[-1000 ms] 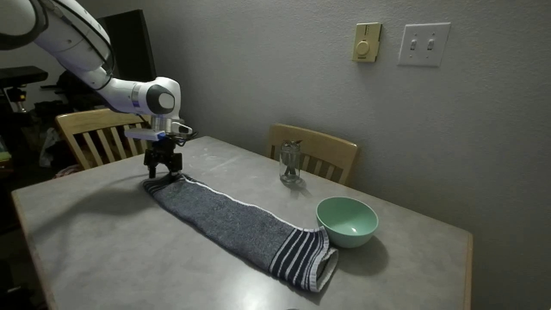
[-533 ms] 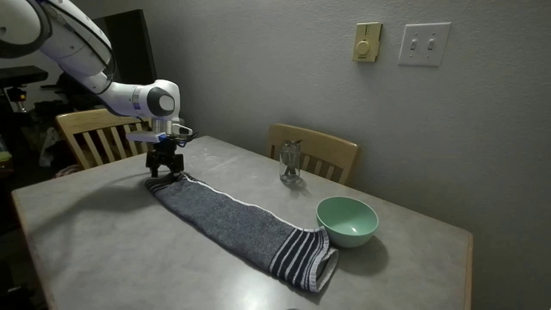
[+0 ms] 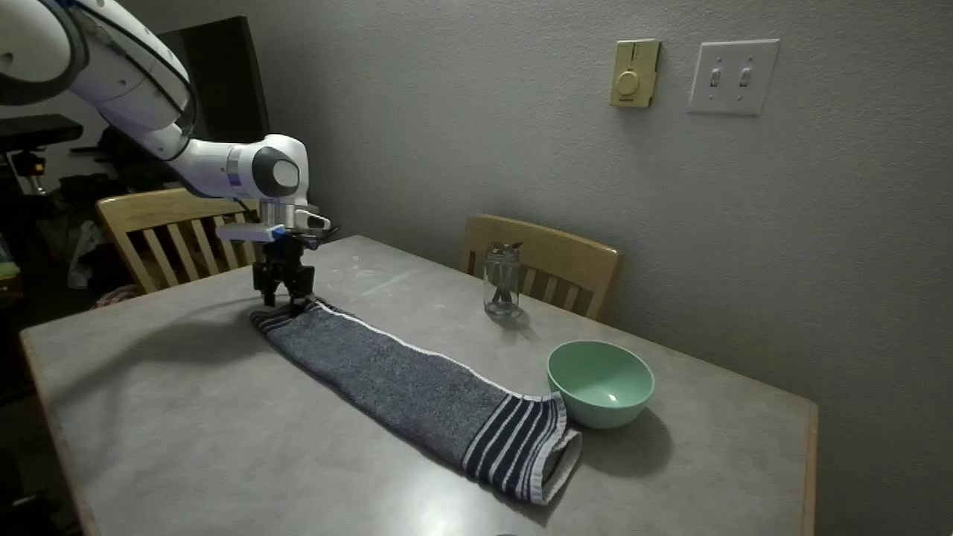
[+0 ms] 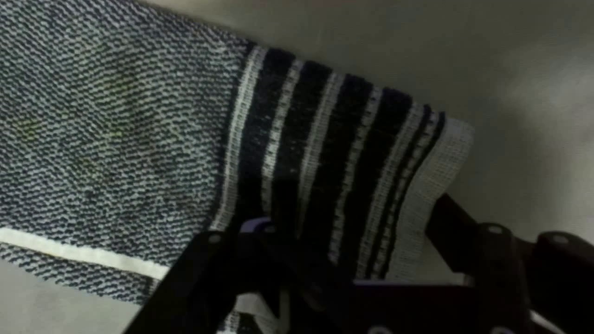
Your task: Fold the towel in half from left to right
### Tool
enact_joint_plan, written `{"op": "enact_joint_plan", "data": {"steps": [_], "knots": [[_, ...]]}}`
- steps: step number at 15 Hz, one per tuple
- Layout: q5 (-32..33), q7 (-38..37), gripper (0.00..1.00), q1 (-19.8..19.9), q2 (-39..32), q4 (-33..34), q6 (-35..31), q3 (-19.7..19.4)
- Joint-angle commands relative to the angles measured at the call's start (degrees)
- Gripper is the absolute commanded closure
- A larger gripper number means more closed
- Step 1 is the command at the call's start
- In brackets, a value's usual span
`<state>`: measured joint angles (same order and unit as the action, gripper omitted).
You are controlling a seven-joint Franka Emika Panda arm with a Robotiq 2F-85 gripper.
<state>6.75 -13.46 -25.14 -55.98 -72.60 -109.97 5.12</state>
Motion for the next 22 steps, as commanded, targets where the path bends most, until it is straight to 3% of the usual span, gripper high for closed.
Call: {"op": "enact_joint_plan", "data": {"steps": [1,6,8,15,22], "knots": [[1.32,-0.59,0.58,-0.55,-1.3,1.38,0.61,-0.71],[1.51,1.12,0.94,-0.33,-1.13,1.66,0.5,-0.21],[1.9,2.11,1.0,-0.47,-1.19,2.29,1.45,-0.02],[4.03,5.21,0.97,-1.34,0.17,2.27,1.85,0.17],[3.88,2.91,0.97,-1.78,4.11,1.51,0.89,-0.78]]}}
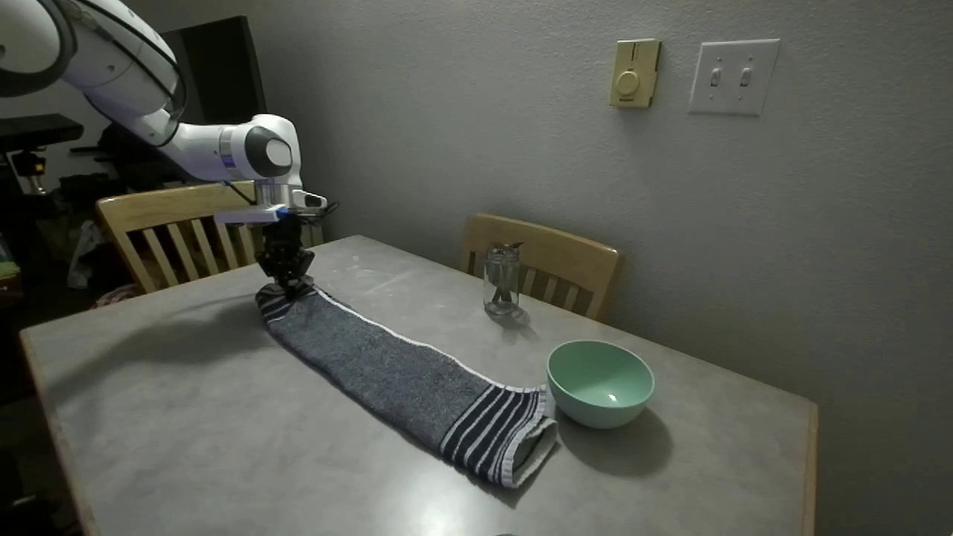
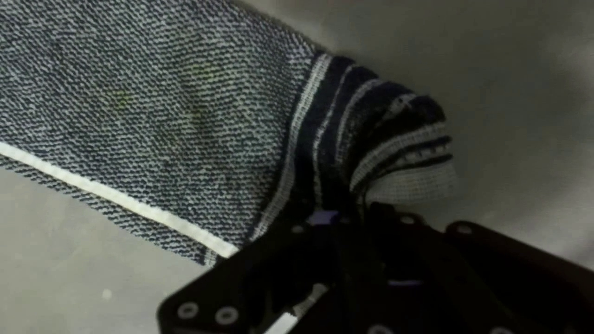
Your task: Fold the towel in half from left to right
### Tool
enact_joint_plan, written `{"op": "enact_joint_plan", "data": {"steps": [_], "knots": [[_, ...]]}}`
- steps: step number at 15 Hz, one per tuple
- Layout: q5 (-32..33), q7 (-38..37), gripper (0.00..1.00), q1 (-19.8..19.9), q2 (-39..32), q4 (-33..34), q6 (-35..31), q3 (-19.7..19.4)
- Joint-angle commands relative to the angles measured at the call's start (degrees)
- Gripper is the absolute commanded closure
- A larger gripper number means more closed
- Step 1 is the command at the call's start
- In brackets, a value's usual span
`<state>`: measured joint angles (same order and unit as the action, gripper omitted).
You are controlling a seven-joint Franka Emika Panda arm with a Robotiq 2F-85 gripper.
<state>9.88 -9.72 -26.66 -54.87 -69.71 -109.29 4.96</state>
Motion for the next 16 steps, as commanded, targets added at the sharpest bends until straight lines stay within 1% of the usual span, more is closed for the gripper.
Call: {"op": "enact_joint_plan", "data": {"steps": [1,5,9,12,16], "knots": [[0.99,-1.05,0.97,-0.37,3.83,-1.63,0.27,-0.82],[2.36,-2.7,0.97,-0.71,7.74,-3.2,0.78,-2.07],[4.01,-6.26,0.97,-0.88,12.67,-7.0,-0.59,-3.31],[5.57,-9.15,0.97,-1.52,16.04,-9.58,-1.14,-3.7],[8.44,-12.49,0.97,-2.73,19.44,-11.69,-0.12,-3.74]]}}
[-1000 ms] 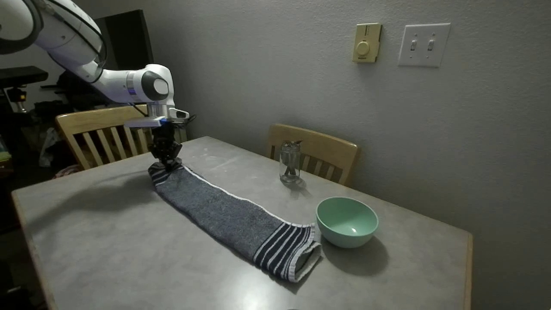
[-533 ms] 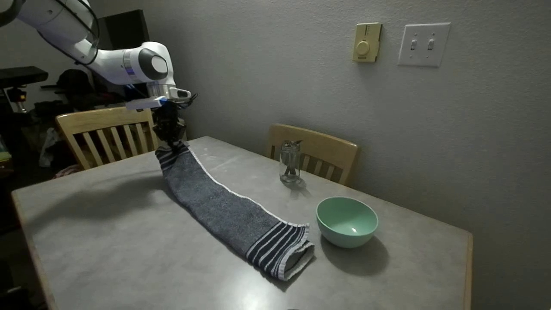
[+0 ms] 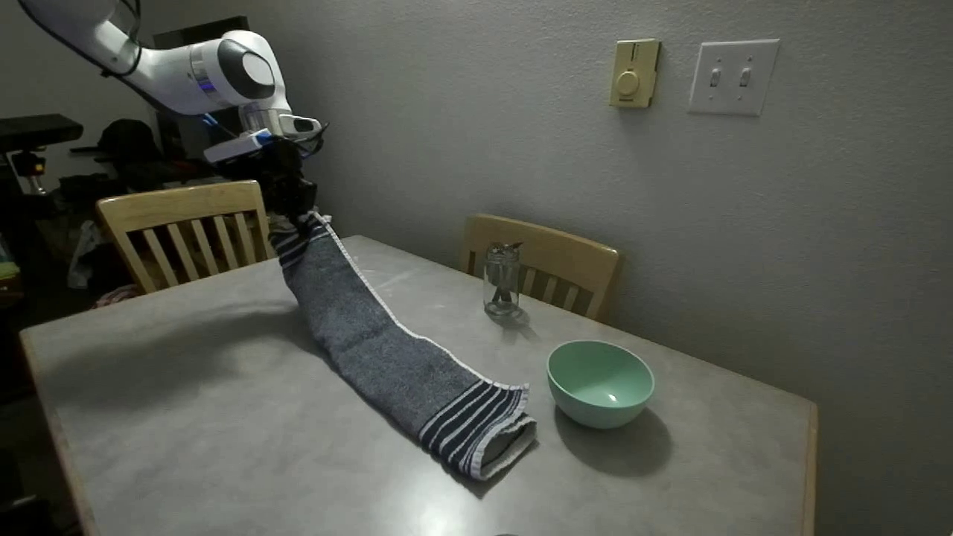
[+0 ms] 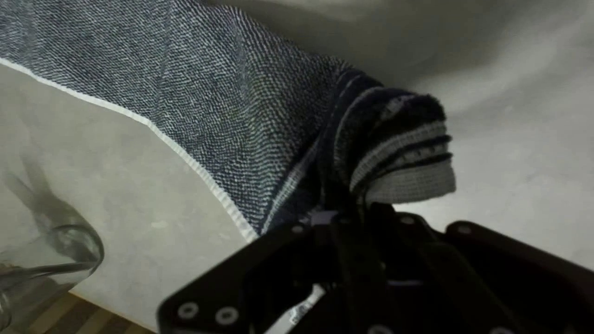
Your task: Fold the towel in half from left to right
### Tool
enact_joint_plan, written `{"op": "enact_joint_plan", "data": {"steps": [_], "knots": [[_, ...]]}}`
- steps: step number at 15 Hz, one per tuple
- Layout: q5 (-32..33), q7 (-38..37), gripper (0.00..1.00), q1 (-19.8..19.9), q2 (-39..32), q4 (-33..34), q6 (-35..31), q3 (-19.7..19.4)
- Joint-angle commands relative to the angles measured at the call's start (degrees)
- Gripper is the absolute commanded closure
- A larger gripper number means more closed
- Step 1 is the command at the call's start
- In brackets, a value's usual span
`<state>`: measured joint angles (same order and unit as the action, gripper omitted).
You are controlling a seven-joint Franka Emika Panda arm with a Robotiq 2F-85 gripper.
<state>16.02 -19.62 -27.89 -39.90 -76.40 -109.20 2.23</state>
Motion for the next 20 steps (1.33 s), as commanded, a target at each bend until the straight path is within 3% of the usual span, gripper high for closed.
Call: {"op": "enact_joint_plan", "data": {"steps": [1,9,20], "knots": [[2.99,-3.26,0.97,-1.78,5.44,-5.75,0.21,-1.0],[7.07,-6.81,0.97,-0.61,13.4,-13.64,0.53,0.81],[7.4,10.26,0.97,8.86,23.76,-28.3,1.4,2.3]]}}
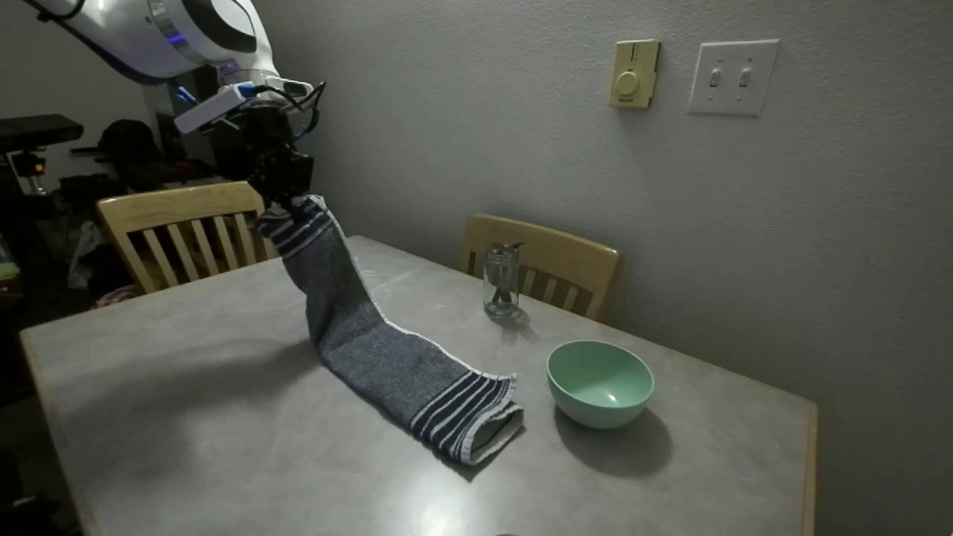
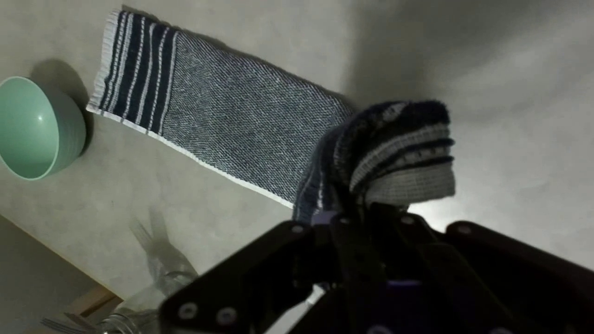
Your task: Fold the towel in half from left to right
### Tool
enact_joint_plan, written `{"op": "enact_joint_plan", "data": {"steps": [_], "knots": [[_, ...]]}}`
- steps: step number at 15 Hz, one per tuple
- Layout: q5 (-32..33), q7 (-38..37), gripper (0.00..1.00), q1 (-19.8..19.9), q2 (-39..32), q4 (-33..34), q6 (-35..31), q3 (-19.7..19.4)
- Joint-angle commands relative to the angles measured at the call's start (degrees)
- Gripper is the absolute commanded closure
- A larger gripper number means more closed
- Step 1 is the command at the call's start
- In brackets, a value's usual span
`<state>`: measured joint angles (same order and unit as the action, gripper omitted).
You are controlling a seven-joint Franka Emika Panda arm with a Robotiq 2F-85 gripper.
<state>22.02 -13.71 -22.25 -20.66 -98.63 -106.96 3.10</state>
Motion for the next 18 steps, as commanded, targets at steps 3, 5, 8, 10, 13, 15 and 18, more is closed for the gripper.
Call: {"op": "enact_joint_plan", "data": {"steps": [3,5,8,10,13,15,18], "knots": [[2.21,9.45,0.97,5.97,5.82,-8.44,-1.62,1.28],[2.7,11.98,0.97,7.73,5.91,-8.59,-1.63,0.9],[3.95,15.33,0.97,10.38,5.75,-7.67,-1.24,0.17],[4.37,17.38,0.97,12.02,5.61,-6.98,-1.14,-0.25],[4.67,19.84,0.97,14.07,5.73,-6.6,-1.07,-0.81],[4.94,22.11,0.97,15.45,6.31,-6.94,-1.23,-1.32],[5.49,27.7,0.97,18.08,7.66,-8.21,-2.78,-2.18]]}}
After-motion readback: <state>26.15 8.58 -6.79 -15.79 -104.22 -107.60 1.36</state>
